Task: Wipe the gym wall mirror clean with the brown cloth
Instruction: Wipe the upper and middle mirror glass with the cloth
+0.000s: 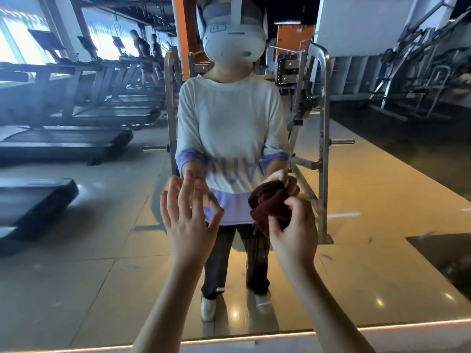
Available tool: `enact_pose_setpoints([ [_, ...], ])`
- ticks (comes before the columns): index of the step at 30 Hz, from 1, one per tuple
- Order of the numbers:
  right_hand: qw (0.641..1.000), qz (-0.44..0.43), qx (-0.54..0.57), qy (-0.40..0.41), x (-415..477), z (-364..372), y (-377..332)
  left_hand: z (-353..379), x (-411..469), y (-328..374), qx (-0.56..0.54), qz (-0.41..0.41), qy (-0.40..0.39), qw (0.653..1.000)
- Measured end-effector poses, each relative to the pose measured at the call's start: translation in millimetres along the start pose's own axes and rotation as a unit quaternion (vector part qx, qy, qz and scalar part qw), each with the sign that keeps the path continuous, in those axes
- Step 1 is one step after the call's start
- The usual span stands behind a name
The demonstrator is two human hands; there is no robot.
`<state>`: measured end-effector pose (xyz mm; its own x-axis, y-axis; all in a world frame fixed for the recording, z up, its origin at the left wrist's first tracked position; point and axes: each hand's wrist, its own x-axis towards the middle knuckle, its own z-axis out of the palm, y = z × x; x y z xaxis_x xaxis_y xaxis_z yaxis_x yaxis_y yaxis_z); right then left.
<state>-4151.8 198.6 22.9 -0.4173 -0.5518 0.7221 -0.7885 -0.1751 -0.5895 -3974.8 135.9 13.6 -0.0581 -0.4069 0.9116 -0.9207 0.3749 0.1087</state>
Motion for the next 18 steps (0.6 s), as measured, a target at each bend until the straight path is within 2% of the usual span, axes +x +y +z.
enact_pose_setpoints([
  [2,1.0,0.018,0.005,0.007,11.0,-8.3,5.9,-1.7,0.5,2.2,-0.006,-0.013,-0.008,1.0],
  [6,0.98,0.127,0.097,0.122,31.7,-23.2,9.9,-8.5,7.1,9.9,-0.046,-0.04,-0.011,0.998],
  [8,0.983,0.113,0.085,0.118,30.3,-20.6,1.5,-11.1,14.6,17.1,-0.043,0.011,-0.001,0.999],
  [10,0.996,0.032,0.031,0.072,27.5,-15.0,-6.3,-9.3,24.6,25.1,-0.033,0.061,0.001,0.998],
  [12,0.999,-0.022,-0.001,0.042,34.7,-17.6,-8.9,-4.5,32.3,32.1,-0.026,0.066,-0.002,0.998],
  [18,0.975,0.075,0.115,0.176,70.1,-37.9,-9.7,4.6,32.3,34.9,-0.005,0.062,0.019,0.998],
])
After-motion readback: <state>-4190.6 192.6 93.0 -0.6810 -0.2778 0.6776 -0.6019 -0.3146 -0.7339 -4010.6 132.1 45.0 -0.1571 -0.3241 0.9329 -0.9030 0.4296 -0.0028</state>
